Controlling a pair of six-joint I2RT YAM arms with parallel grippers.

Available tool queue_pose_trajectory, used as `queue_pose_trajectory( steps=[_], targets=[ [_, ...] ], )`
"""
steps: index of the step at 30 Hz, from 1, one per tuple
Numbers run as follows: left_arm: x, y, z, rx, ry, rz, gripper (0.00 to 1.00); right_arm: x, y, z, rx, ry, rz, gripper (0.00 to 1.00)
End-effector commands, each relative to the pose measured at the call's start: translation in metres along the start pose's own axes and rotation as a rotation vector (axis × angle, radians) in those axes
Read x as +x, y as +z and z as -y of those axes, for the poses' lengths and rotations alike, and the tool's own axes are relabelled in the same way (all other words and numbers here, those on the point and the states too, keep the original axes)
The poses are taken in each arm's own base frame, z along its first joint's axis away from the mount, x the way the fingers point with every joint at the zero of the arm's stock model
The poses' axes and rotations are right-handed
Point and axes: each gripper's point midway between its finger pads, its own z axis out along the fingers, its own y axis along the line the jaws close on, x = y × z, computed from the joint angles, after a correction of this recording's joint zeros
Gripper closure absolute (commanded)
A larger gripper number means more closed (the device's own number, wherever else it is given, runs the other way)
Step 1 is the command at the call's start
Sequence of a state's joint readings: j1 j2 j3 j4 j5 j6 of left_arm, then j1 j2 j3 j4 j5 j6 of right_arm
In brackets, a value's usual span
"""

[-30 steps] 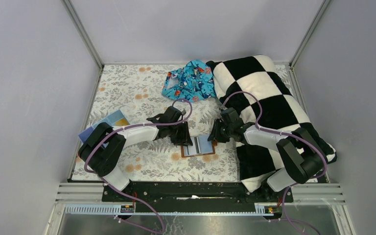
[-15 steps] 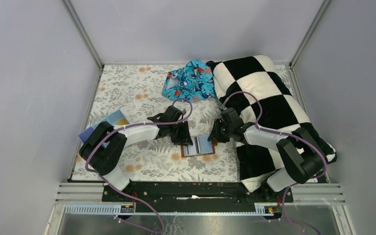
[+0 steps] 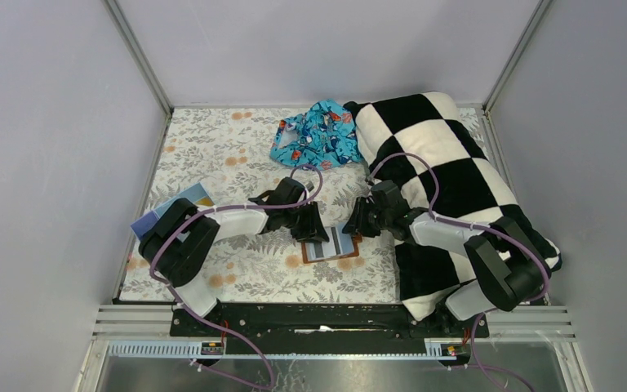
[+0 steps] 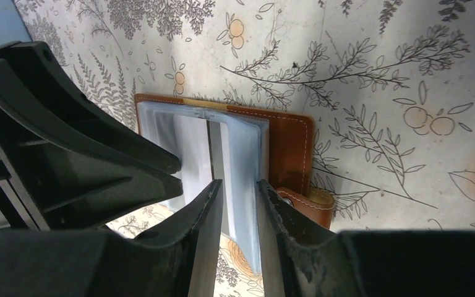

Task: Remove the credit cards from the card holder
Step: Remove the credit card from the card holder.

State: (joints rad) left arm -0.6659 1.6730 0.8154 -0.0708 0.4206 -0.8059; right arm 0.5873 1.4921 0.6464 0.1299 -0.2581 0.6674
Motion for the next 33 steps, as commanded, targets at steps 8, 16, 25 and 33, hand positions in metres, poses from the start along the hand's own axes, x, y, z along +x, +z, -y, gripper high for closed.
queue_pose_trajectory(
  steps=[8,16,25,33],
  targets=[
    [0.006,0.010,-0.016,-0.038,0.010,-0.019,0.65,0.000,-0.010,-0.022,-0.124,0.001,0.045,0.65],
    [0.003,0.003,-0.018,-0.071,0.025,0.003,0.65,-0.026,-0.034,-0.029,-0.094,-0.087,0.159,0.57],
    [-0.007,-0.018,0.002,-0.042,0.068,0.046,0.65,0.005,-0.007,-0.038,-0.172,-0.070,-0.051,0.57],
    [-0.015,-0.025,0.046,0.141,0.088,0.055,0.64,0.020,0.005,-0.029,-0.169,-0.030,-0.105,0.60]
  ],
)
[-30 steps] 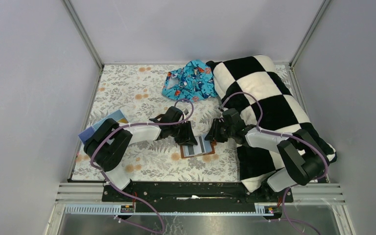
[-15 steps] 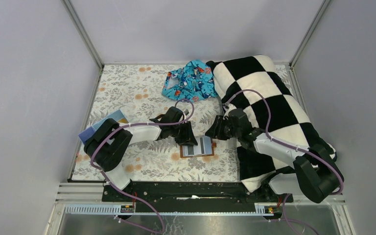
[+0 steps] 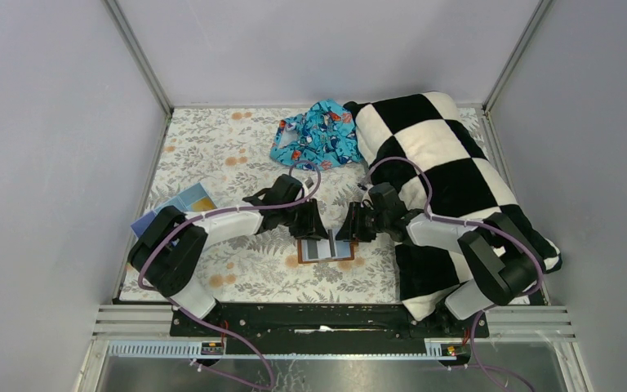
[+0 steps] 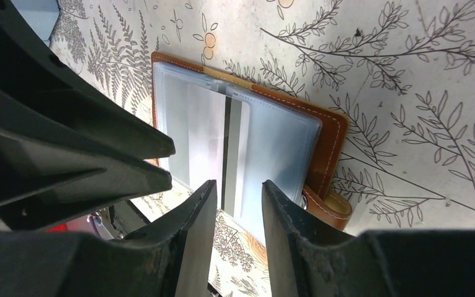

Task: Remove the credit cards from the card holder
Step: Remove the credit card from the card holder.

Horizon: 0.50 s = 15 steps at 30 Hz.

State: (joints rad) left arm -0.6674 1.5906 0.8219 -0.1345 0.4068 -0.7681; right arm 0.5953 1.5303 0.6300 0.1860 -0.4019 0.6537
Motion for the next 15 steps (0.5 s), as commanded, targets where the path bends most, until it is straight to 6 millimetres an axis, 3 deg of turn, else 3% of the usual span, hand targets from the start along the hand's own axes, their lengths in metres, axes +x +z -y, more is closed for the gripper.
queue_pose_trajectory(
  steps=[1,10,15],
  targets=[
    [-0.013,-0.004,0.038,0.156,0.032,0.026,0.64,-0.002,0.005,-0.012,-0.052,-0.010,-0.009,0.60],
    [-0.006,0.015,0.037,0.196,0.018,-0.001,0.64,0.006,0.010,0.001,-0.012,0.033,-0.021,0.61],
    [0.003,0.026,0.020,0.147,0.008,-0.033,0.65,0.006,0.011,0.007,0.017,0.042,-0.019,0.61]
  ],
)
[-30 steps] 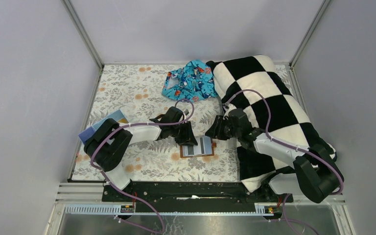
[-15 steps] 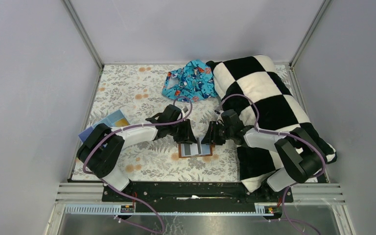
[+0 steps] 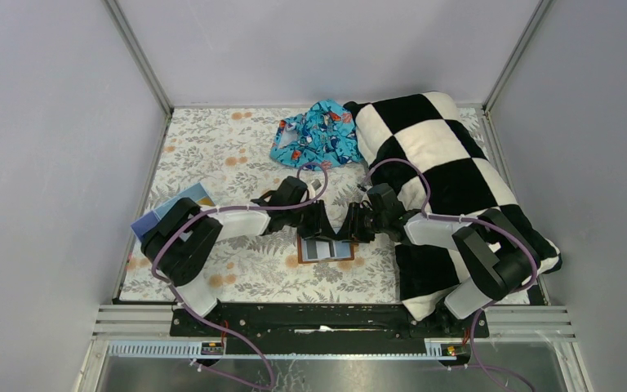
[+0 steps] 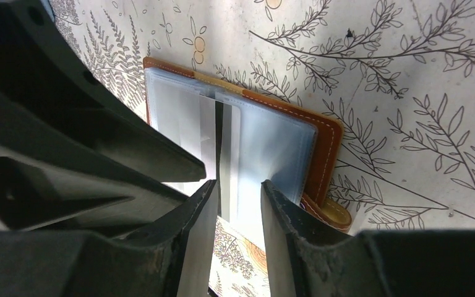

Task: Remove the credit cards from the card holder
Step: Remove the credit card from the card holder.

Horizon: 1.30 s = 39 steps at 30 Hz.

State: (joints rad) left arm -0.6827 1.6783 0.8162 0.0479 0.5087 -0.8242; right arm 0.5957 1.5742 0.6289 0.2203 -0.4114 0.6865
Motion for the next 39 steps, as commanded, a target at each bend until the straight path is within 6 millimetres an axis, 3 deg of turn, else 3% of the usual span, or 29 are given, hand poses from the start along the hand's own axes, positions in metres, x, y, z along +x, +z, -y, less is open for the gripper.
queue_pose_trajectory(
  steps=[1,13,32,36,39],
  targets=[
    [0.003,0.005,-0.005,-0.001,0.016,-0.007,0.65,0.003,0.003,0.005,0.027,0.007,-0.005,0.61],
    [0.012,0.002,-0.032,-0.096,0.017,-0.018,0.65,0.002,0.000,0.020,0.084,0.019,0.003,0.61],
    [0.012,-0.009,-0.045,-0.170,0.023,-0.009,0.66,-0.004,-0.004,0.021,0.098,0.011,0.022,0.62],
    [0.009,-0.013,-0.037,-0.151,0.031,0.000,0.66,-0.009,-0.009,0.012,0.078,0.001,0.040,0.61],
    [0.000,-0.027,-0.006,-0.061,0.061,0.039,0.66,-0.012,-0.013,-0.002,0.027,-0.001,0.045,0.61]
  ],
)
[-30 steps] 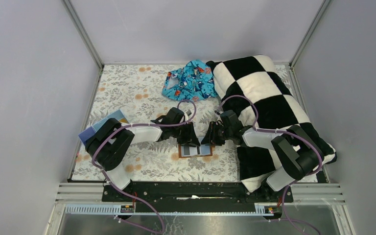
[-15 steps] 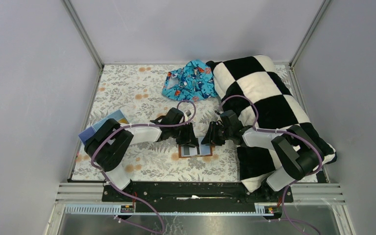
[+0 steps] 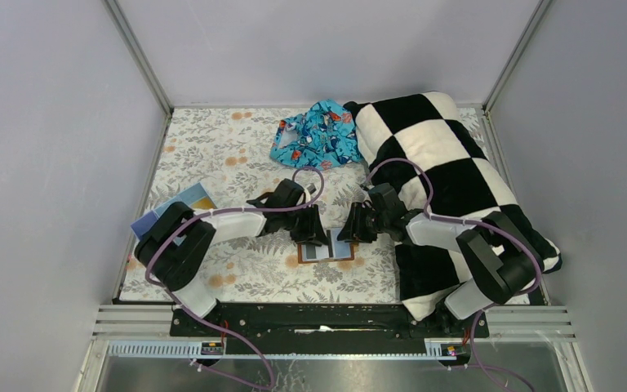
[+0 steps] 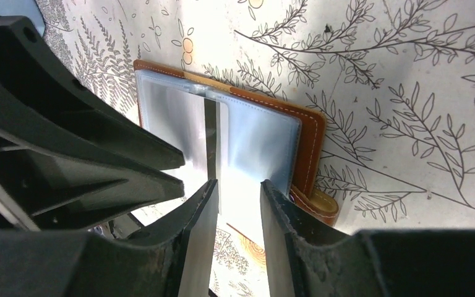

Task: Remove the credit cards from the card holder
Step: Remove the credit card from the card holder.

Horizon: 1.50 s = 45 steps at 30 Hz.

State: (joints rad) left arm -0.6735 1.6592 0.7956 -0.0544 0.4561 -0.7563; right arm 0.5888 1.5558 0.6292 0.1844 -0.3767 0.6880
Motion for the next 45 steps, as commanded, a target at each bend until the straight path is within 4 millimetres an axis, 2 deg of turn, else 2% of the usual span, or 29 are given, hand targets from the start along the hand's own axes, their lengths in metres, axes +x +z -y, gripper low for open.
queue_pose_trajectory(
  steps=[1,4,7,17,20,27,32,39,45],
  targets=[
    [-0.014,-0.028,0.028,0.066,0.055,0.078,0.65,-0.010,-0.010,-0.012,-0.029,-0.017,0.029,0.61],
    [-0.025,-0.045,0.043,0.086,0.077,0.136,0.64,-0.010,-0.011,-0.026,-0.068,-0.039,0.027,0.61],
    [-0.031,-0.051,0.038,0.073,0.057,0.157,0.64,-0.006,-0.008,-0.037,-0.084,-0.067,0.013,0.60],
    [-0.016,-0.026,0.000,0.044,-0.063,0.082,0.64,0.003,0.010,-0.051,-0.128,-0.076,-0.051,0.59],
    [-0.010,-0.019,-0.013,0.010,-0.085,0.060,0.64,0.008,0.016,-0.045,-0.108,-0.075,-0.070,0.60],
    [0.003,-0.018,-0.047,-0.073,-0.145,0.034,0.65,0.008,0.015,0.002,0.108,-0.068,-0.025,0.60],
    [0.009,-0.020,-0.064,-0.106,-0.161,0.024,0.65,0.015,0.017,0.023,0.164,-0.055,-0.056,0.60],
    [0.010,-0.021,-0.064,-0.090,-0.155,0.022,0.65,0.019,0.024,0.006,0.074,-0.061,-0.112,0.61],
    [0.012,-0.017,-0.065,-0.078,-0.159,0.014,0.65,0.018,0.027,-0.001,0.043,-0.053,-0.120,0.61]
  ],
)
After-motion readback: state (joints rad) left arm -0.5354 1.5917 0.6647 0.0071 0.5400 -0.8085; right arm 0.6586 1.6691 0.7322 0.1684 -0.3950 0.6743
